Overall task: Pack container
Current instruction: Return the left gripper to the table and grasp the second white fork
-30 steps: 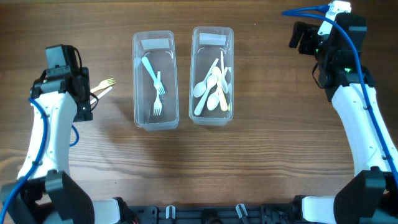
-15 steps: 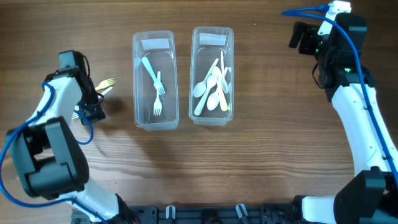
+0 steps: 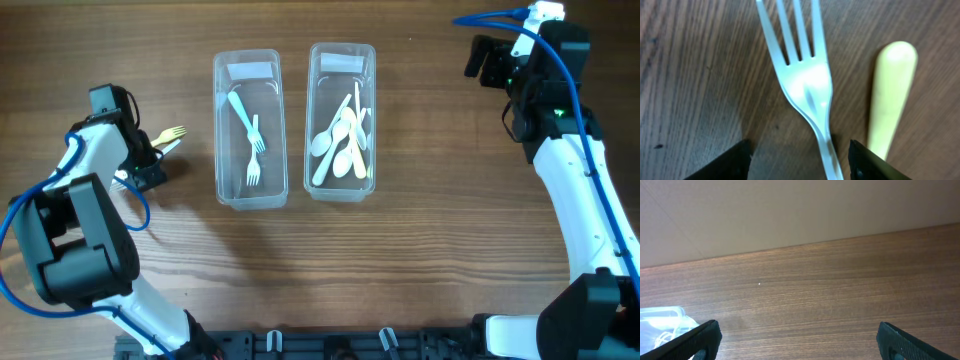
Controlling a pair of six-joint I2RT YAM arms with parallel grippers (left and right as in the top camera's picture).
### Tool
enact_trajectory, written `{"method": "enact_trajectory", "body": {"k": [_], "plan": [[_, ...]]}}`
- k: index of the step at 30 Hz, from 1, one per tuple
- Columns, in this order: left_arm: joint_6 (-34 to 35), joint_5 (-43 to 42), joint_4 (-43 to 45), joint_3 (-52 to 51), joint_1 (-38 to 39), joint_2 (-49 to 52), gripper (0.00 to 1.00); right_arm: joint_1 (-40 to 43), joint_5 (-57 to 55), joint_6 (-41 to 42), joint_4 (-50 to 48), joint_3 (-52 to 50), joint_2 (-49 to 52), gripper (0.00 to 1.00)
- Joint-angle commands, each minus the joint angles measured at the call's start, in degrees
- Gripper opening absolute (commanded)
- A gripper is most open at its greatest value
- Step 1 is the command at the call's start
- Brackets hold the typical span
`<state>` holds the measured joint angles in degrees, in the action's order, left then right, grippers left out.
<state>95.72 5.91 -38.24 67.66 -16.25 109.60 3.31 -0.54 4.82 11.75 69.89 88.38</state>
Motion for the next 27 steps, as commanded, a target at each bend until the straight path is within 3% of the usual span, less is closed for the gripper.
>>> {"method": "enact_trajectory", "body": {"k": [1, 4, 8, 13, 18, 20, 21, 27], "plan": [[0.81, -0.31, -0.11, -0.28, -0.76, 1.68, 0.64, 0.09, -0.96, -0.31, -0.13, 0.24, -0.63, 1.0], [0.79, -0.07, -0.13, -0.28, -1.03, 2.32, 0.57, 0.09, -0.96, -0.31, -0.15, 0.24, -0.63, 1.0], [0.81, -0.09, -0.61, -0.28, -1.11, 3.15, 0.27, 0.09, -0.96, -0.31, -0.15, 0.24, -0.63, 1.0], [0.76, -0.15, -0.98, -0.28, -1.66, 3.15, 0.04, 0.09, -0.96, -0.31, -0.15, 0.24, -0.63, 1.0], [0.52, -0.17, -2.05, -0.24, -1.81, 2.75, 0.1, 0.09, -0.96, -0.33, -0.15, 0.24, -0.63, 1.0], [0.44, -0.63, -2.73, -0.15, -2.86, 1.05, 0.08, 0.09, -0.98, -0.31, -0.15, 0.24, -0.63, 1.0], [-1.11, -0.76, -2.58, -0.09, -3.67, -0.5, 0.04, 0.09, -0.96, -0.33, -0.13, 0.24, -0.63, 1.0], [-16.48, -5.81, 0.35, 1.27, -7.96, -12.0, 0.04, 0.09, -0.96, -0.33, -0.15, 0.24, -0.63, 1.0]]}}
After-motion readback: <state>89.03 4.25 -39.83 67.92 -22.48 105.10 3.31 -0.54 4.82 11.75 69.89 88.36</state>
